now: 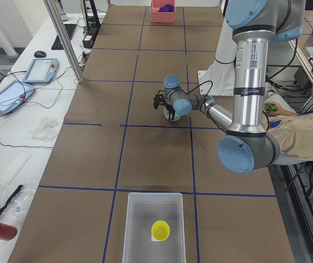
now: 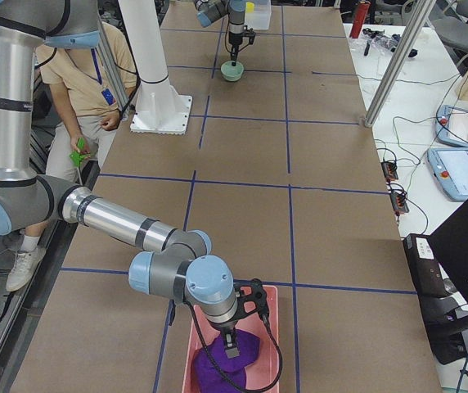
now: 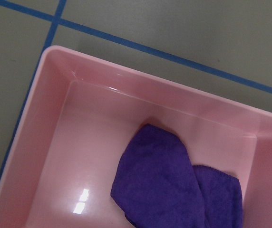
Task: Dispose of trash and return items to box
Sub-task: 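Grasp the rim of the pale green bowl with the left gripper, then carry the green bowl with the left gripper and place it in the clear bin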
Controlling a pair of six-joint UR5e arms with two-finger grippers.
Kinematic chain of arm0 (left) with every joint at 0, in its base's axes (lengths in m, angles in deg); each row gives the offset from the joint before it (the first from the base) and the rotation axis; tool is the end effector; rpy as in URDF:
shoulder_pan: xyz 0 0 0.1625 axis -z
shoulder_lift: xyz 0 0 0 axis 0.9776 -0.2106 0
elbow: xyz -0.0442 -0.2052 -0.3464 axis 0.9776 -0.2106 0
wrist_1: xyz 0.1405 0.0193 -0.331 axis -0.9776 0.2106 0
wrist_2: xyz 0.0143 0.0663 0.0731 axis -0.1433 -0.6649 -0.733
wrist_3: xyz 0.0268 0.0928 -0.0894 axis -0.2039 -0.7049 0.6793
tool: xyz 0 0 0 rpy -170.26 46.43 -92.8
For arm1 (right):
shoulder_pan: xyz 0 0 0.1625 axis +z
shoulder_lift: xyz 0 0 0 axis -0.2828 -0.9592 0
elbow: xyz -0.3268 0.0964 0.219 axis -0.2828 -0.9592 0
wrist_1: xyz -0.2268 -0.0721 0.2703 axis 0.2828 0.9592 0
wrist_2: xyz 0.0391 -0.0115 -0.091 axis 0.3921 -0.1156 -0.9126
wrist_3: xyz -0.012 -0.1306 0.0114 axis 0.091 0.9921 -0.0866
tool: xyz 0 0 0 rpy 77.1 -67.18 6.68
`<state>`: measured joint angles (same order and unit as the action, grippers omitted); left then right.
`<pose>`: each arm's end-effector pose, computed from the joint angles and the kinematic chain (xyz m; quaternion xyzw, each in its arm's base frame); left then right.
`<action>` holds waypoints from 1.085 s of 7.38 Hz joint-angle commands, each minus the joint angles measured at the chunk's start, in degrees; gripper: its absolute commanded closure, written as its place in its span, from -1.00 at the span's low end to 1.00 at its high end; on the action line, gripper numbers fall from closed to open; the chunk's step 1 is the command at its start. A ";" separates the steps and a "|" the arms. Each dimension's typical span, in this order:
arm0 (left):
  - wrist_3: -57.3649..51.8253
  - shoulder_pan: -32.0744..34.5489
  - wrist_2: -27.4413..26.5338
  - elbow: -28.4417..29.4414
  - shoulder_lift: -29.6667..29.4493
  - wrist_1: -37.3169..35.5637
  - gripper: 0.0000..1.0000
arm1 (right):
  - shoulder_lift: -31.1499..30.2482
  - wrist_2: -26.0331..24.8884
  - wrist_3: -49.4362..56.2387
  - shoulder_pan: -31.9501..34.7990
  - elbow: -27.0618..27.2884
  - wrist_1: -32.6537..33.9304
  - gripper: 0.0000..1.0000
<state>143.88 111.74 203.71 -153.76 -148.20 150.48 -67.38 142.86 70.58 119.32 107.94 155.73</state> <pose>0.3371 -0.3161 0.4453 0.0167 0.4305 0.0555 0.9007 0.1249 -0.3328 0.7401 0.1091 -0.3297 -0.1082 0.9315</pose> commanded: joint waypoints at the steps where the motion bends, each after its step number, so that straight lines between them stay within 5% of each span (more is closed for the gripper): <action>1: -2.91 8.41 0.71 -2.92 0.12 -0.30 1.00 | 0.01 1.99 -4.52 -3.99 3.12 -0.19 -1.00; 6: -40.98 30.31 6.16 -1.88 11.78 -1.36 1.00 | 0.01 5.16 -17.11 -12.96 10.77 -0.98 -1.00; 8: -61.71 43.11 6.16 6.69 12.86 -1.45 1.00 | 0.10 5.16 -23.85 -15.69 10.69 -6.31 -1.00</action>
<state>95.21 147.14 209.71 -152.28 -136.16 149.08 -67.32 147.92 50.91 105.36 118.49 152.63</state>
